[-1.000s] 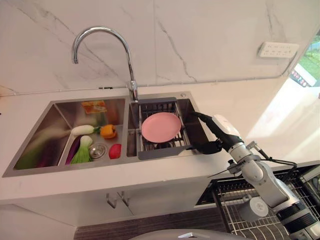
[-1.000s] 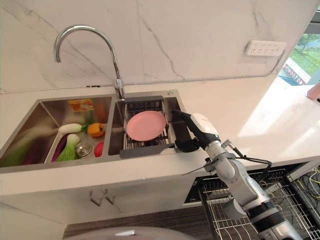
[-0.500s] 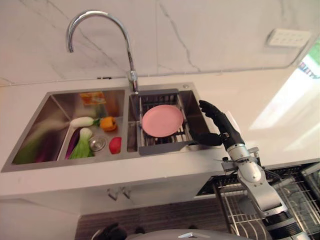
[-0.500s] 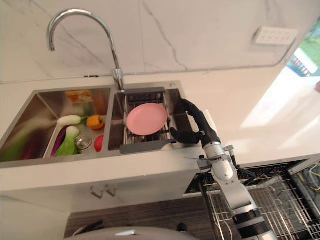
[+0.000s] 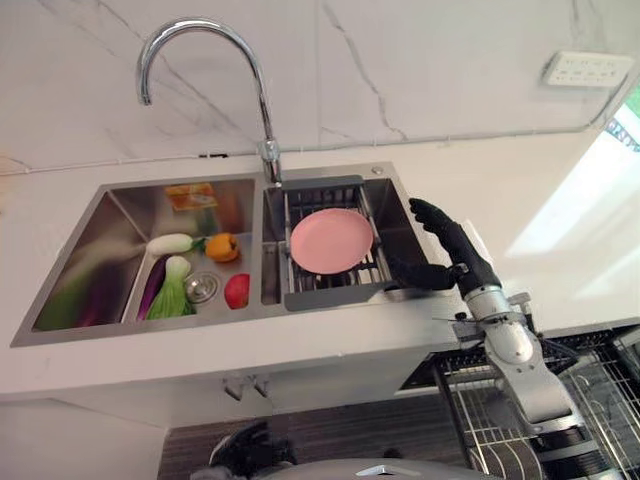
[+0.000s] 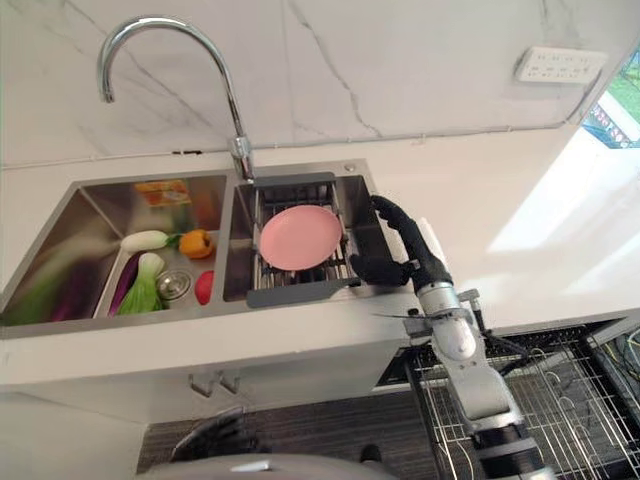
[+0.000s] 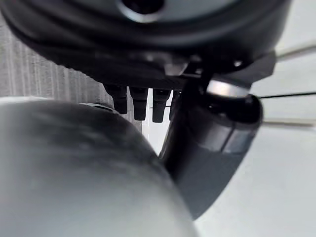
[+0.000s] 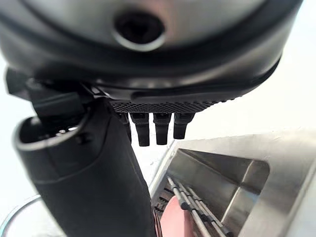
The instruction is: Place the dishes in the dishwasher.
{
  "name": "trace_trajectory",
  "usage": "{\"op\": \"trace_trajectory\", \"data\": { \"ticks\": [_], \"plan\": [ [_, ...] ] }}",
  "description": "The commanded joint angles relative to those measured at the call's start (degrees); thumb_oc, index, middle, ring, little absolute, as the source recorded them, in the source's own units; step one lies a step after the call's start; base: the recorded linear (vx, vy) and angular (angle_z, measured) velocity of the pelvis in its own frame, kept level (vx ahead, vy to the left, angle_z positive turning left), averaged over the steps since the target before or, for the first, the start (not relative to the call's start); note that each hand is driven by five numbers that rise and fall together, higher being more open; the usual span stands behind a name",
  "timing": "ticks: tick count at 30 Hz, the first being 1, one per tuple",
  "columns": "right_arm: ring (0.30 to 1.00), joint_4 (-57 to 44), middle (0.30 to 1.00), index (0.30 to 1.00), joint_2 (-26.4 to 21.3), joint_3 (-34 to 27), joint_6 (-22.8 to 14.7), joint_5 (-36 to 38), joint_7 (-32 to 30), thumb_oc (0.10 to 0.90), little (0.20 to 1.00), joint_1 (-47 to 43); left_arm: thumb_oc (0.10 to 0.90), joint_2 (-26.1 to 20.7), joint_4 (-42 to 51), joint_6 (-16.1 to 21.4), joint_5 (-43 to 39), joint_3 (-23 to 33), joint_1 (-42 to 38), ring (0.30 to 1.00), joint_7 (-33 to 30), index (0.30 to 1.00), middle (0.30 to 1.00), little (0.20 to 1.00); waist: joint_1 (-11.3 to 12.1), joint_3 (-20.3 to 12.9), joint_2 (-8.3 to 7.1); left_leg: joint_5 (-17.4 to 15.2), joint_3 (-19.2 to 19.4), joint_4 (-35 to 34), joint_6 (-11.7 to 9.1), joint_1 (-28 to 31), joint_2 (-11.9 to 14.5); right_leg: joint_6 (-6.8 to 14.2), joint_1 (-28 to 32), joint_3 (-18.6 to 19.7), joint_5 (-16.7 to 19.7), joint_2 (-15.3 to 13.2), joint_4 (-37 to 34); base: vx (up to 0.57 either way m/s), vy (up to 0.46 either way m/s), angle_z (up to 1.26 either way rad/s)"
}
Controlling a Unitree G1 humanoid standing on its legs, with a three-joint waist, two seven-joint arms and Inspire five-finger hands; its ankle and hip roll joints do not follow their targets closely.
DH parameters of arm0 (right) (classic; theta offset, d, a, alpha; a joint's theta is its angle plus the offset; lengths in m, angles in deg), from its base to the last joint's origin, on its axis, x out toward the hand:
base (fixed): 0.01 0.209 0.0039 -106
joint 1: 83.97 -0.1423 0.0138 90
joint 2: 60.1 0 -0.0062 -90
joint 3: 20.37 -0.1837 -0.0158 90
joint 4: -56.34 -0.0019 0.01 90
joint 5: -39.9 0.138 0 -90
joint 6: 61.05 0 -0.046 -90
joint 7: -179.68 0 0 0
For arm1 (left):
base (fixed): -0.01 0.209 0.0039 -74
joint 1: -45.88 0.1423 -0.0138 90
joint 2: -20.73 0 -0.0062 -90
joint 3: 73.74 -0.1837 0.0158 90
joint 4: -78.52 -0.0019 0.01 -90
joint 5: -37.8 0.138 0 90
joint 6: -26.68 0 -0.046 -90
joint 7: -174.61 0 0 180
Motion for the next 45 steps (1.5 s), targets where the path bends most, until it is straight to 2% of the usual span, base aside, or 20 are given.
{"op": "trace_trajectory", "data": {
  "ticks": [1,6,21,31,38,45],
  "plan": [
    [0.9,-6.59,0.9,0.9,-2.84,-5.52,-4.37,-3.92,-0.58,0.8,0.9,-5.33,0.8,-2.51,0.81,1.24,2.14,-4.12,2.53,0.9,2.6,0.9,0.9,0.9,2.52,-2.49,0.32,-3.28,-3.24,1.07,1.5,-1.63,1.28,6.42,1.78,-0.82,-4.85,-5.33,3.59,-0.01,0.014,0.03],
    [0.9,-3.84,0.9,0.9,-5.47,-4.89,-4.37,-6.31,0.11,0.8,0.9,-8.24,0.8,-4.19,4.7,1.01,2.47,-5.68,3.79,0.9,4.82,0.9,0.9,0.9,3.49,-2.36,0.23,-3.44,-3.74,1.02,1.61,-1.64,1.14,6.55,1.96,-1.36,-4.61,-5.57,3.28,0.0,0.0,0.0],
    [0.9,2.78,0.9,0.9,-6.46,-1.25,-2.26,-11.98,-1.89,0.8,0.9,-12.77,0.8,-6.27,9.75,0.03,2.21,-6.3,4.76,0.9,4.79,0.9,0.9,0.9,5.83,-2.61,-0.09,-3.37,-5.77,0.6,1.67,-2.31,0.3,6.73,2.8,-3.96,-4.08,-6.22,2.66,0.01,0.012,0.07],
    [0.9,9.22,0.9,0.9,-11.23,1.51,-1.92,-18.75,-5.18,0.8,0.9,-16.4,0.8,-5.65,6.23,1.56,2.13,-6.68,4.99,0.9,3.47,0.9,0.9,0.9,7.86,-2.32,-0.94,-3.32,-7.26,0.6,1.69,-3.57,-0.17,6.85,2.53,-5.75,-3.73,-6.5,2.44,0.01,0.012,0.08],
    [0.9,12.87,0.9,0.9,-15.9,5.79,-2.94,-21.15,-3.91,0.8,0.9,-18.88,0.8,-5.42,2.88,3.91,4.97,-6.27,3.67,0.9,2.41,0.9,0.9,0.9,9.5,-2.35,-1.81,-3.04,-8.69,0.6,1.44,-4.78,-0.54,6.97,2.56,-7.32,-3.59,-6.76,2.1,0.01,0.007,0.09],
    [0.9,13.74,0.9,0.9,-17.79,8.86,-3.53,-23.68,-3.37,0.8,0.9,-20.41,0.8,-3.77,-3.15,4.82,6.24,-5.23,1.56,0.9,0.67,0.9,0.9,0.9,10.53,-2.44,-2.38,-2.81,-10.0,0.6,1.28,-5.54,-0.89,7.0,2.83,-8.74,-3.64,-6.91,2.0,0.01,0.0,0.11]
  ]
}}
